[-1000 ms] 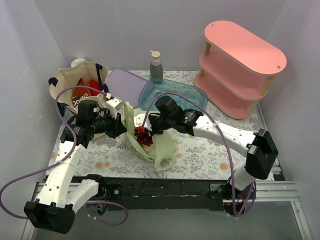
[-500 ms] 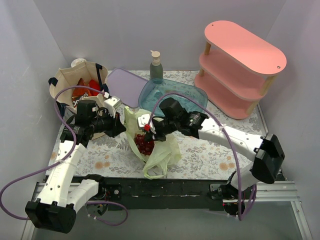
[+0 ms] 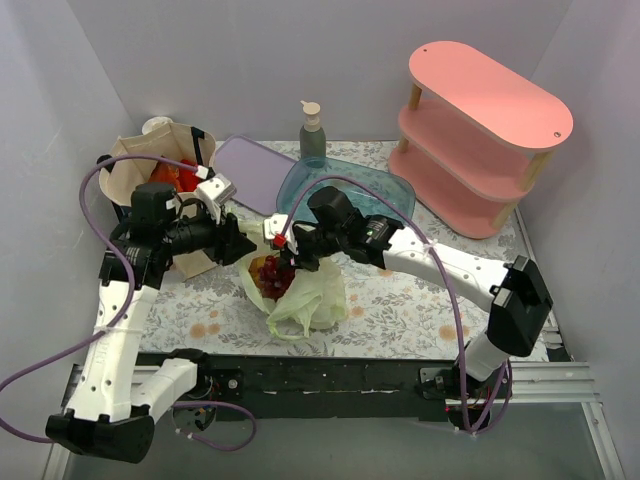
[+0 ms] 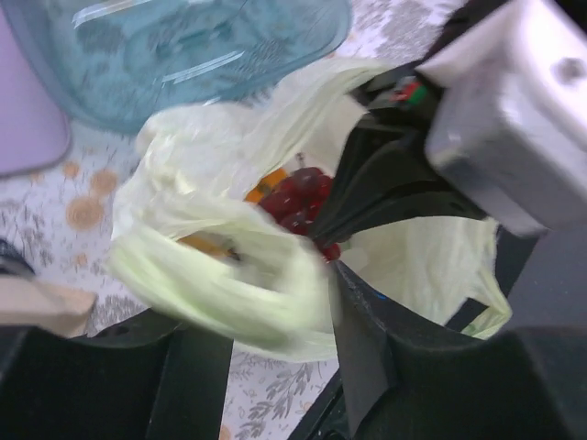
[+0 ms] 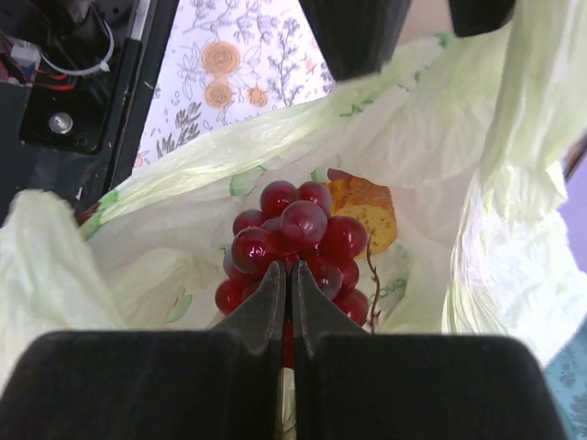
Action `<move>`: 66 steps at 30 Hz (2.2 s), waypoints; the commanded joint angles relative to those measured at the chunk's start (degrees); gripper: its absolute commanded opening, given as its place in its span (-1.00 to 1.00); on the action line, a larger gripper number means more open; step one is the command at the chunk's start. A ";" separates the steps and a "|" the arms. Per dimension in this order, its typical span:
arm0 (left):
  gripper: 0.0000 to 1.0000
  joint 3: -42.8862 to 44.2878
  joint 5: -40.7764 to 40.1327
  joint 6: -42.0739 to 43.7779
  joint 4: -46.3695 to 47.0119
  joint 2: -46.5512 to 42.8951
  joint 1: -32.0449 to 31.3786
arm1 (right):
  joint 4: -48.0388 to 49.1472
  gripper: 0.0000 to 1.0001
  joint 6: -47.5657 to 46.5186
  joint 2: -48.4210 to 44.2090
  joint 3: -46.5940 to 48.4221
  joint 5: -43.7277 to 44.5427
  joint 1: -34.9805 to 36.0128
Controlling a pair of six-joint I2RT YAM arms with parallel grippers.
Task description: Untie the knot of the grocery bags and take out the mixed food
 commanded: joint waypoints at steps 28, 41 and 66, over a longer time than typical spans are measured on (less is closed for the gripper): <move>-0.22 -10.51 3.83 9.79 8.59 7.24 -10.21 | 2.00 -0.97 0.71 -7.10 -1.34 -2.85 -0.24; -1.00 -2.44 1.63 11.72 2.44 5.05 -10.12 | -3.00 0.38 0.81 -13.07 0.77 4.80 -2.70; -1.00 14.28 5.32 8.65 2.70 10.32 -10.12 | 2.09 -0.35 2.12 -7.37 5.87 13.67 -2.17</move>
